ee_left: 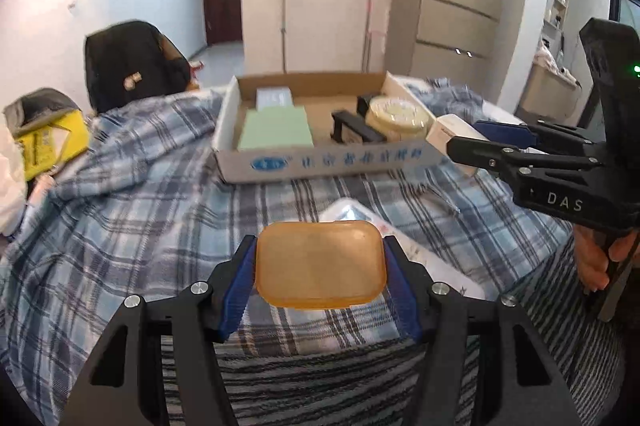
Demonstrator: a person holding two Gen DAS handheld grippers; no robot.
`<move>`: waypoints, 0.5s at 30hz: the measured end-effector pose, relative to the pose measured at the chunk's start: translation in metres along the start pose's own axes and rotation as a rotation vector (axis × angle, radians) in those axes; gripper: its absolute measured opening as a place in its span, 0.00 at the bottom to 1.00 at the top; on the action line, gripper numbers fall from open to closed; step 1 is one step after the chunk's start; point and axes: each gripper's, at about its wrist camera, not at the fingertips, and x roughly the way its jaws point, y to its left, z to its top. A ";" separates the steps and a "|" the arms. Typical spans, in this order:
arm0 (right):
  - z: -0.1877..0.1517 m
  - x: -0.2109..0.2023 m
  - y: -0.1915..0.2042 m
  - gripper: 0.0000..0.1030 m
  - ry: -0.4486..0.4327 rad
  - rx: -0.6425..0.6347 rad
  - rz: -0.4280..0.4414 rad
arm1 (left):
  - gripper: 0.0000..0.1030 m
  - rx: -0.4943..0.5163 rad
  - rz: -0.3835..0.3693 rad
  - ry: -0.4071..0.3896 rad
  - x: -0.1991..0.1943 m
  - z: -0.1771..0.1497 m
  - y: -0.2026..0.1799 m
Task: Organize rigid objects
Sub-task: 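Carry the orange soap box toward the cardboard box with the left gripper while the right carries the charger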
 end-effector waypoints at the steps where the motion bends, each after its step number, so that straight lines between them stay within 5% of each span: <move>1: 0.003 -0.002 -0.001 0.44 -0.006 0.000 -0.010 | 0.62 0.006 0.009 -0.005 -0.001 0.000 -0.001; 4: 0.015 -0.014 -0.004 0.44 -0.026 -0.005 -0.029 | 0.62 0.014 0.004 0.014 -0.003 0.007 -0.003; 10: 0.049 -0.035 -0.017 0.44 -0.079 0.018 -0.070 | 0.62 -0.073 -0.137 0.018 -0.025 0.059 -0.001; 13: 0.073 -0.048 -0.024 0.44 -0.146 0.057 -0.083 | 0.62 -0.158 -0.175 -0.090 -0.049 0.109 0.006; 15: 0.094 -0.064 -0.029 0.44 -0.205 0.095 -0.061 | 0.62 -0.156 -0.112 -0.192 -0.063 0.138 0.006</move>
